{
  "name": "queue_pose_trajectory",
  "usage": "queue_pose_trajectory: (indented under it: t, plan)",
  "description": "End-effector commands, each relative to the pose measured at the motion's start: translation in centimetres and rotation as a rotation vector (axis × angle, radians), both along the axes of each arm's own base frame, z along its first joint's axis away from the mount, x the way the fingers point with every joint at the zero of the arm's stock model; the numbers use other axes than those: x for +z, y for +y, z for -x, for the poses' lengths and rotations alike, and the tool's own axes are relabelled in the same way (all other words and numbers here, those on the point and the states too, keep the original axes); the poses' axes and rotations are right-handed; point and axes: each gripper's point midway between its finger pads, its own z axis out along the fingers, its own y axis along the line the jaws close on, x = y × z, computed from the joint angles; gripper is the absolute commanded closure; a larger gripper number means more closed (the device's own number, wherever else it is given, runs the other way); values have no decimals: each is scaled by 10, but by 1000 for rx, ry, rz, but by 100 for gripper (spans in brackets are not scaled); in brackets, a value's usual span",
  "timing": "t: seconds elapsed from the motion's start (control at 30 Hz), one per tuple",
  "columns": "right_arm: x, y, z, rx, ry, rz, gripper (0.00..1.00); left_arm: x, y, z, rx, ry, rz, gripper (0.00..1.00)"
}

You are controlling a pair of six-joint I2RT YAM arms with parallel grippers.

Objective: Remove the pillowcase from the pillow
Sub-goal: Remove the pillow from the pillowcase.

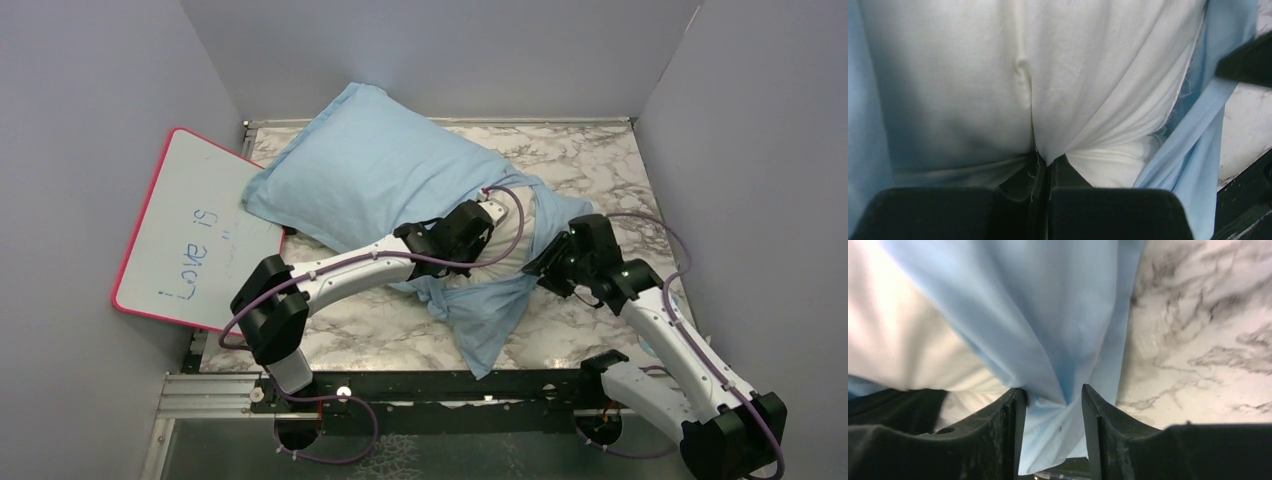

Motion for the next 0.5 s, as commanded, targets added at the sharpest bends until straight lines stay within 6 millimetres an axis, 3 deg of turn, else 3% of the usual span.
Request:
queue_pose_trajectory:
  t: [0.0,0.13,0.23,0.33,0.47]
  plan:
    - [42,-34,-23,-34,-104,209,49,-19,40,8,29,40,-81,100]
    - [69,-26,-54,7,-175,238,45,-15,42,13,35,45,-57,100]
    - [74,-13,-73,61,-181,230,45,-9,41,12,32,37,-42,100]
    - [61,-21,-86,41,-134,296,55,-6,42,11,39,26,-41,100]
    - [34,-62,-85,-73,-13,427,71,-3,48,9,66,9,-43,100]
